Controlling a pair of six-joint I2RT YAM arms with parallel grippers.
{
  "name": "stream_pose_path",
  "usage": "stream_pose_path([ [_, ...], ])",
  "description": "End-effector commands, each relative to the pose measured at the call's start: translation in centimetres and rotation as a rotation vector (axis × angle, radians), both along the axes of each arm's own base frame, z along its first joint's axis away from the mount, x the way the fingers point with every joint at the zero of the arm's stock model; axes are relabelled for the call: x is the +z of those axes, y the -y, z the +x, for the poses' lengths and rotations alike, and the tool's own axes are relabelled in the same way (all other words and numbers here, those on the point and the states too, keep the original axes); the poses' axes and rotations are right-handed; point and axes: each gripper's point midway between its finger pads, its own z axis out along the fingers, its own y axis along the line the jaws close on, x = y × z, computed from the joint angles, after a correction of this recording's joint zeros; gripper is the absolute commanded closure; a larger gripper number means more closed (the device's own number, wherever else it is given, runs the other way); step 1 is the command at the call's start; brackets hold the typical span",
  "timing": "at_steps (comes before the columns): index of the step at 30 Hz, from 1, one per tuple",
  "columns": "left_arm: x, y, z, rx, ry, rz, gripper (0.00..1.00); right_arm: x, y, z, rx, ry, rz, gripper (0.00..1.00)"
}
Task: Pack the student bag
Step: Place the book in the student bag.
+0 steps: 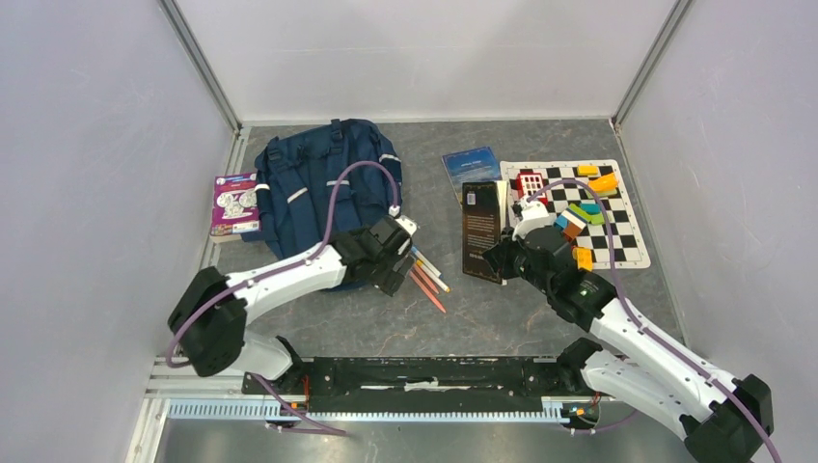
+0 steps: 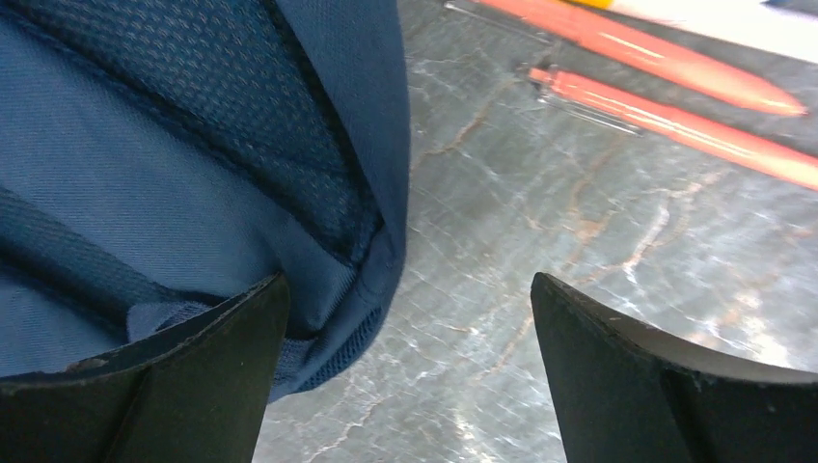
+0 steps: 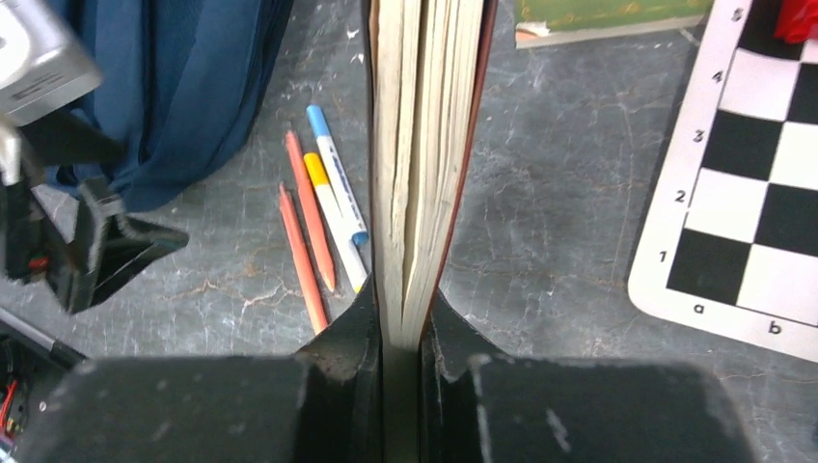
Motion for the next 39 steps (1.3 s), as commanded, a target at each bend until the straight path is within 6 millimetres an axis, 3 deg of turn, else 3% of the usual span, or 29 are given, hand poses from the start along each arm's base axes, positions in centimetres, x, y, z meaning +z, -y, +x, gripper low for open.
stream_pose_path([
  [1, 1.2, -1.4, 3.0, 0.022, 0.126, 0.179, 0.00, 2.9, -1.4, 0.2, 0.036, 0.083, 0.127, 1.00],
  [8, 1.2, -3.4, 4.7, 0.068, 0.190, 0.371, 0.01, 2.1, -2.0, -0.6, 0.074, 0.063, 0.159, 1.00],
  [9, 1.4, -3.5, 4.9, 0.067, 0.193, 0.386, 0.07, 2.0, -2.0, -0.6, 0.075, 0.059, 0.161, 1.00],
  [12, 3.4, -3.7, 5.4, 0.088, 0.247, 0.373, 0.37, 2.0, -2.2, -0.9, 0.087, 0.050, 0.180, 1.00],
  [15, 7.3, -3.5, 6.2, 0.115, 0.352, 0.294, 0.69, 2.3, -3.4, -1.7, 0.147, 0.022, 0.229, 1.00],
  [19, 13.8, -2.8, 7.2, 0.138, 0.504, 0.147, 0.91, 2.1, -5.6, -3.4, 0.254, -0.062, 0.315, 1.00],
  [23, 20.3, -2.4, 7.7, 0.128, 0.647, 0.029, 0.98, 2.3, -8.4, -5.4, 0.381, -0.143, 0.459, 1.00],
  [26, 23.6, -2.3, 7.8, 0.115, 0.735, -0.039, 0.98, 2.2, -9.8, -6.2, 0.411, -0.179, 0.479, 1.00],
  [28, 24.8, -2.0, 7.7, 0.084, 0.768, -0.075, 0.98, 2.8, -11.0, -6.6, 0.441, -0.194, 0.492, 1.00],
  [34, 24.0, -1.6, 7.6, 0.042, 0.779, -0.094, 0.98, 6.2, -14.0, -7.2, 0.481, -0.187, 0.559, 1.00],
  [39, 22.8, -1.7, 7.3, 0.045, 0.791, -0.120, 0.98, 7.6, -14.4, -7.4, 0.448, -0.191, 0.598, 1.00],
])
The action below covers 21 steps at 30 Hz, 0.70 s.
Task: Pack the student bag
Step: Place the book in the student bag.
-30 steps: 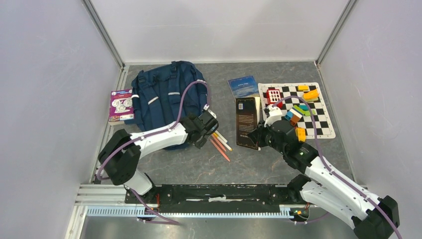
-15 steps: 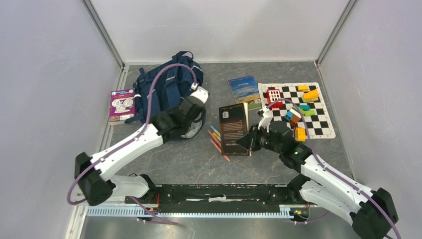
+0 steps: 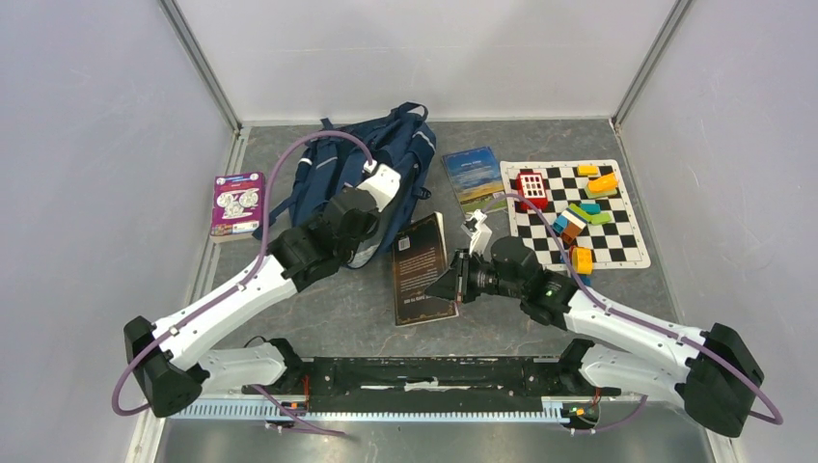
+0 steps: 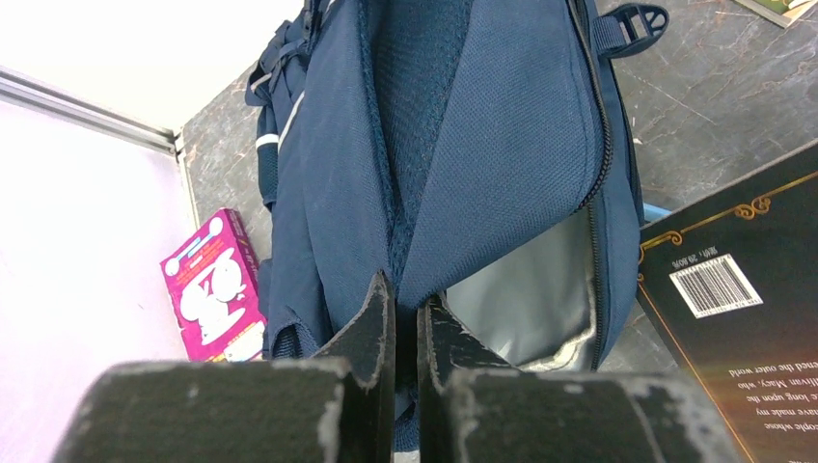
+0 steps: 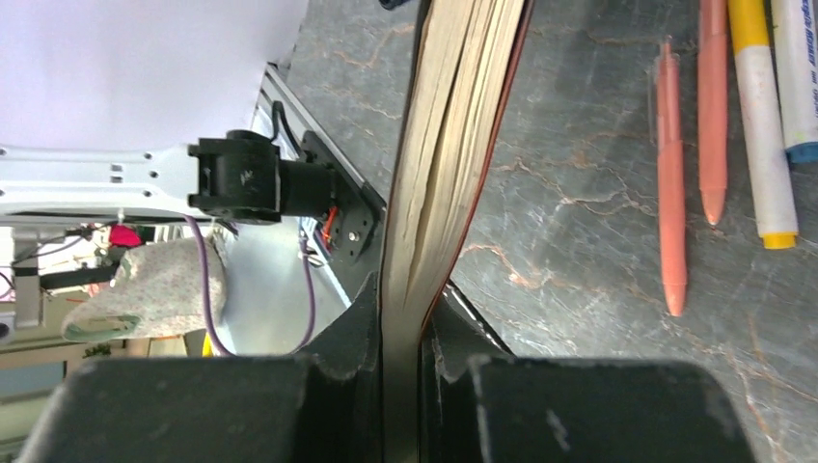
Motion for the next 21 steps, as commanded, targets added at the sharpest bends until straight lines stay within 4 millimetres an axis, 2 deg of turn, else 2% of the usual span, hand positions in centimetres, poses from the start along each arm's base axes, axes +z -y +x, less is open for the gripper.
stream_pose_path([
  [1, 4.6, 1.2, 0.6, -0.036, 0.177, -0.174, 0.98, 7.9, -1.9, 1.4, -0.052, 0.108, 0.208, 1.00],
  [5, 4.7, 1.5, 0.2, -0.063, 0.187, -0.212, 0.98, 7.8, -2.3, 0.9, -0.064, 0.080, 0.182, 1.00],
  [7, 4.4, 1.5, 0.1, -0.071, 0.183, -0.210, 0.98, 8.5, -2.3, 0.9, -0.083, 0.099, 0.186, 1.00],
  [12, 3.4, 1.6, 0.0, -0.071, 0.164, -0.206, 0.98, 9.8, -1.2, 1.6, -0.135, 0.150, 0.140, 1.00],
  [16, 3.0, 1.8, -0.1, -0.079, 0.154, -0.219, 0.98, 9.8, 0.1, 1.7, -0.161, 0.162, 0.064, 1.00],
  [21, 3.0, 2.0, -0.2, -0.085, 0.151, -0.236, 0.98, 9.7, -0.7, 0.8, -0.117, 0.133, 0.121, 1.00],
])
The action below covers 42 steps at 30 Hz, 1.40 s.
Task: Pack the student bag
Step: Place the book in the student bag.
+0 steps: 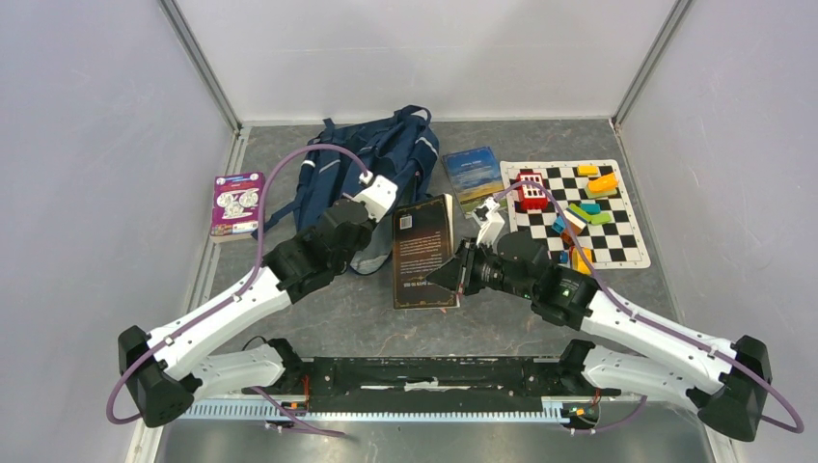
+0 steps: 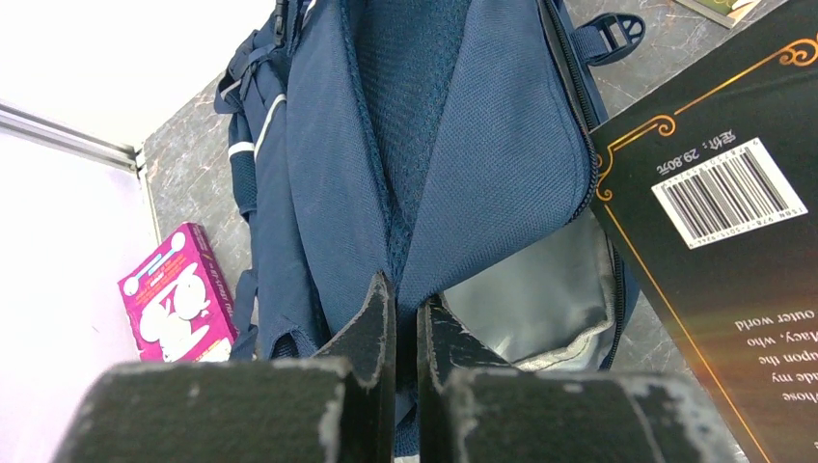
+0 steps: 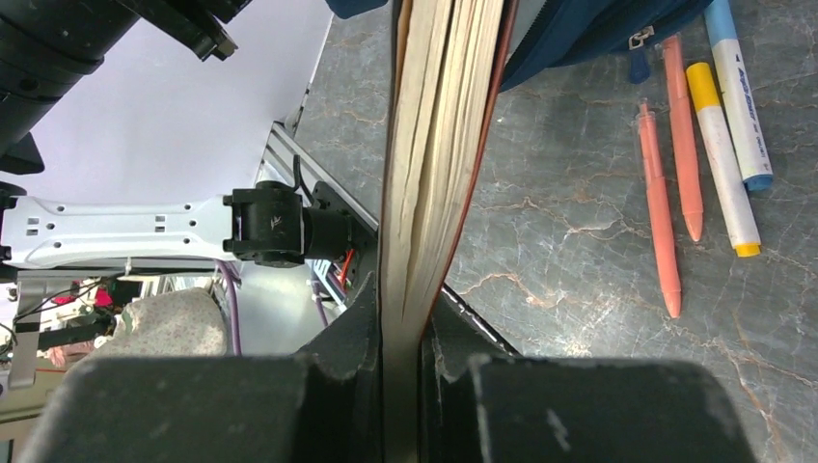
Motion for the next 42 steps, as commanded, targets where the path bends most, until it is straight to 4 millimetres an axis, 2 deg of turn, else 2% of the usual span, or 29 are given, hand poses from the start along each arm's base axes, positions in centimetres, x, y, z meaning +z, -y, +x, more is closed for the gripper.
stream_pose_path([
  [1, 4.7, 1.6, 0.7, -0.017, 0.129, -0.182, 0.98, 3.8, -1.1, 0.2, 0.014, 0.066, 0.133, 1.00],
  [13, 4.9, 2.1, 0.0, -0.064, 0.139, -0.242, 0.98, -0.6, -4.9, -0.8, 0.103, -0.082, 0.200, 1.00],
  [20, 4.8, 2.7, -0.2, -0.094, 0.128, -0.257, 0.98, -0.8, -7.6, 0.3, 0.112, -0.147, 0.265, 1.00],
  [24, 4.7, 3.0, -0.3, -0.108, 0.120, -0.261, 0.98, -1.7, -8.4, 1.4, 0.077, -0.183, 0.285, 1.00],
  [27, 4.7, 3.1, -0.4, -0.114, 0.117, -0.262, 0.98, -1.8, -8.5, 3.2, 0.026, -0.179, 0.302, 1.00],
  [32, 4.6, 3.3, -0.6, -0.129, 0.112, -0.268, 0.98, -2.5, -7.7, 7.5, -0.094, -0.168, 0.315, 1.00],
  [36, 4.5, 3.6, -0.8, -0.150, 0.104, -0.274, 0.98, -2.5, -8.2, 11.1, -0.145, -0.150, 0.327, 1.00],
  [39, 4.4, 3.8, -0.9, -0.159, 0.098, -0.276, 0.98, -1.2, -9.2, 13.8, -0.188, -0.096, 0.339, 1.00],
  [42, 4.6, 3.9, -0.9, -0.164, 0.097, -0.285, 0.98, -1.4, -9.5, 16.4, -0.279, -0.065, 0.341, 1.00],
])
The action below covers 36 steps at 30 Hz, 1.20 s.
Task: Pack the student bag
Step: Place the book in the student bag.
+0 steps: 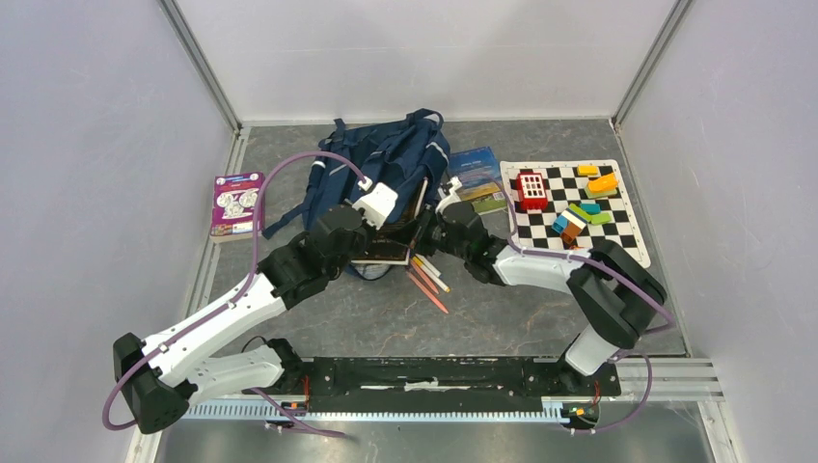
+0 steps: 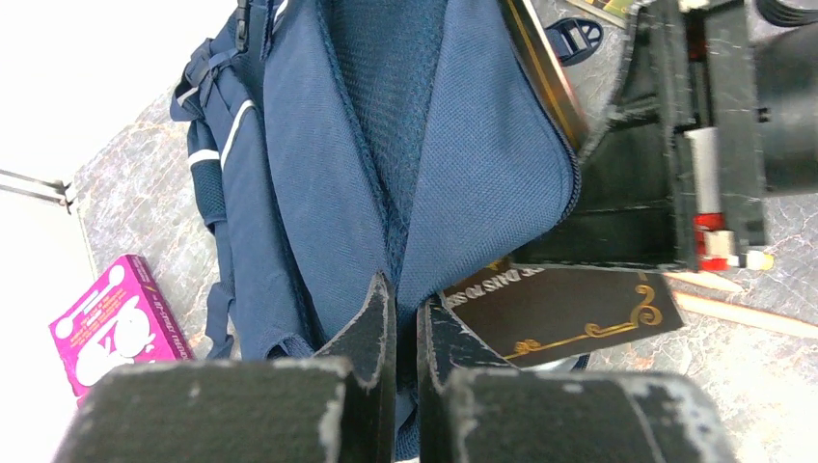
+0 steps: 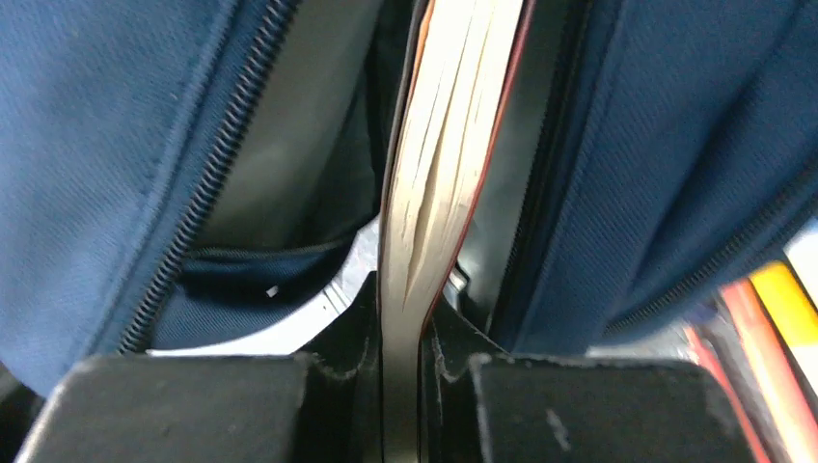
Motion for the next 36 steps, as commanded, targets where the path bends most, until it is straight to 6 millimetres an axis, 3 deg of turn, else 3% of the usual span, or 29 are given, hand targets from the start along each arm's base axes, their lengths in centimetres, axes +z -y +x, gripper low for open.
stream_pose_path([
  [1, 5.3, 2.1, 0.3, -0.038, 0.115, -0.217, 0.98, 6.3, -1.3, 5.1, -0.156, 0.181, 0.147, 1.00],
  [5, 5.1, 2.3, 0.2, -0.044, 0.108, -0.222, 0.98, 5.4, -0.6, 7.5, -0.296, 0.176, 0.213, 1.00],
  [9, 4.8, 2.7, 0.2, -0.062, 0.094, -0.226, 0.98, 4.3, -0.6, 9.8, -0.379, 0.223, 0.120, 1.00],
  [15, 4.8, 2.9, 0.0, -0.070, 0.088, -0.237, 0.98, 3.4, 1.5, 12.1, -0.552, 0.268, 0.041, 0.98],
  [19, 4.5, 3.4, 0.0, -0.085, 0.074, -0.239, 0.98, 2.8, -0.1, 13.6, -0.544, 0.257, 0.002, 0.92],
  [22, 4.3, 3.6, -0.1, -0.092, 0.064, -0.240, 0.98, 1.9, -2.4, 14.6, -0.477, 0.249, -0.070, 0.92],
  [25, 4.1, 3.6, -0.1, -0.093, 0.060, -0.239, 0.98, 0.3, -3.3, 14.8, -0.433, 0.236, -0.139, 0.91],
  [27, 4.0, 3.7, -0.1, -0.092, 0.057, -0.239, 0.98, -0.2, -3.0, 14.5, -0.426, 0.230, -0.143, 0.84],
  [33, 3.4, 3.4, 0.4, -0.055, 0.040, -0.220, 0.98, -0.8, -1.0, 12.6, -0.420, 0.225, -0.154, 0.50],
  [36, 3.2, 3.2, 0.5, -0.036, 0.038, -0.215, 0.98, -0.3, -0.3, 11.9, -0.407, 0.238, -0.164, 0.42],
])
